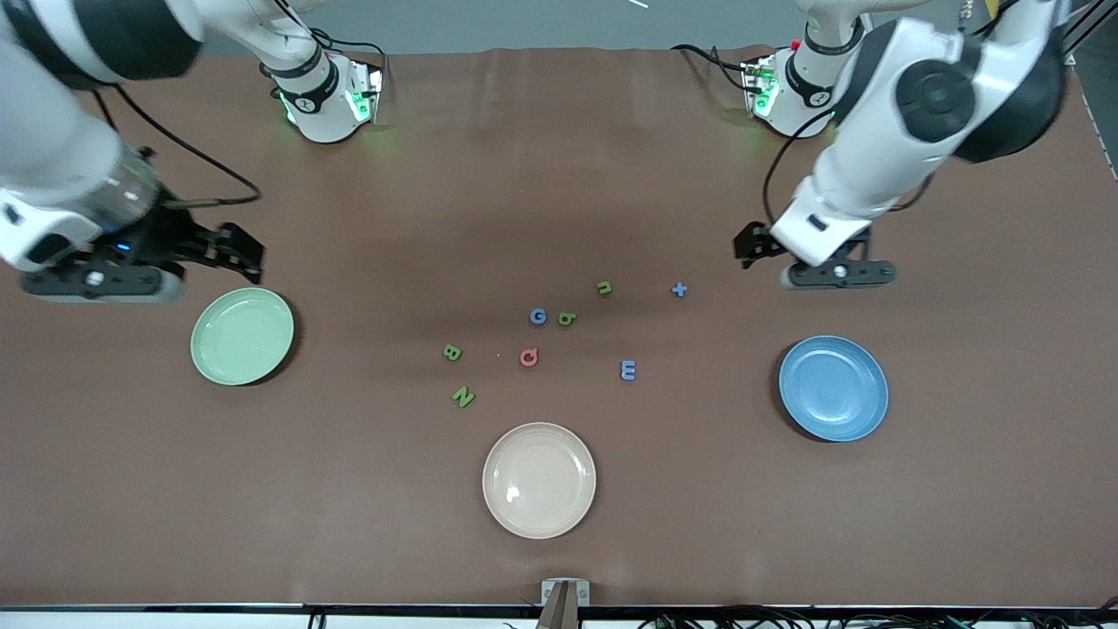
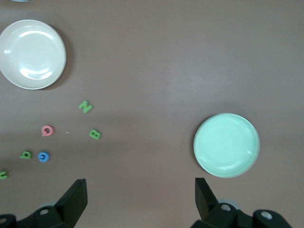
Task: Sort upper and lower case letters into plates
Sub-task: 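Grasp the blue x with the left gripper while the right gripper grasps B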
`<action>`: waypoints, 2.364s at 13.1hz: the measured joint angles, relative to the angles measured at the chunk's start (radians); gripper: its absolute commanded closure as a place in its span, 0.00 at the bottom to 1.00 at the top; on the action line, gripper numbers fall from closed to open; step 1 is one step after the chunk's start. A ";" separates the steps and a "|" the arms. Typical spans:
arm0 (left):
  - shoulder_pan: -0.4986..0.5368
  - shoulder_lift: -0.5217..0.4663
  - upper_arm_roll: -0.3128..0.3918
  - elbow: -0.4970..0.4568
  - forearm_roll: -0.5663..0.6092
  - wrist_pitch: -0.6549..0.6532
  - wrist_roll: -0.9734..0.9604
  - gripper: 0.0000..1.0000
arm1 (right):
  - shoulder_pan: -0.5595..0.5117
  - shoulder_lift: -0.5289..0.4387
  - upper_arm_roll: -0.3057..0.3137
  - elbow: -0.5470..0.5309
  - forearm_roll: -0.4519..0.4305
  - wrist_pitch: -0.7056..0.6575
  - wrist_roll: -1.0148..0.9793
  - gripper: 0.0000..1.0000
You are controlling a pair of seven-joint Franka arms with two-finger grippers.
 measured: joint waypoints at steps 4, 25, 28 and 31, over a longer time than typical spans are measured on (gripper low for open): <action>-0.004 0.023 -0.059 -0.179 0.000 0.201 -0.364 0.01 | 0.083 0.162 0.001 -0.016 0.058 0.106 0.022 0.00; -0.085 0.388 -0.062 -0.285 0.379 0.560 -1.266 0.32 | 0.197 0.474 -0.013 -0.221 0.124 0.587 -0.181 0.00; -0.080 0.420 -0.058 -0.284 0.422 0.574 -1.313 0.36 | 0.205 0.487 -0.010 -0.258 0.124 0.623 -0.181 0.00; -0.079 0.433 -0.056 -0.283 0.423 0.577 -1.317 0.41 | 0.208 0.487 -0.008 -0.304 0.124 0.640 -0.183 0.03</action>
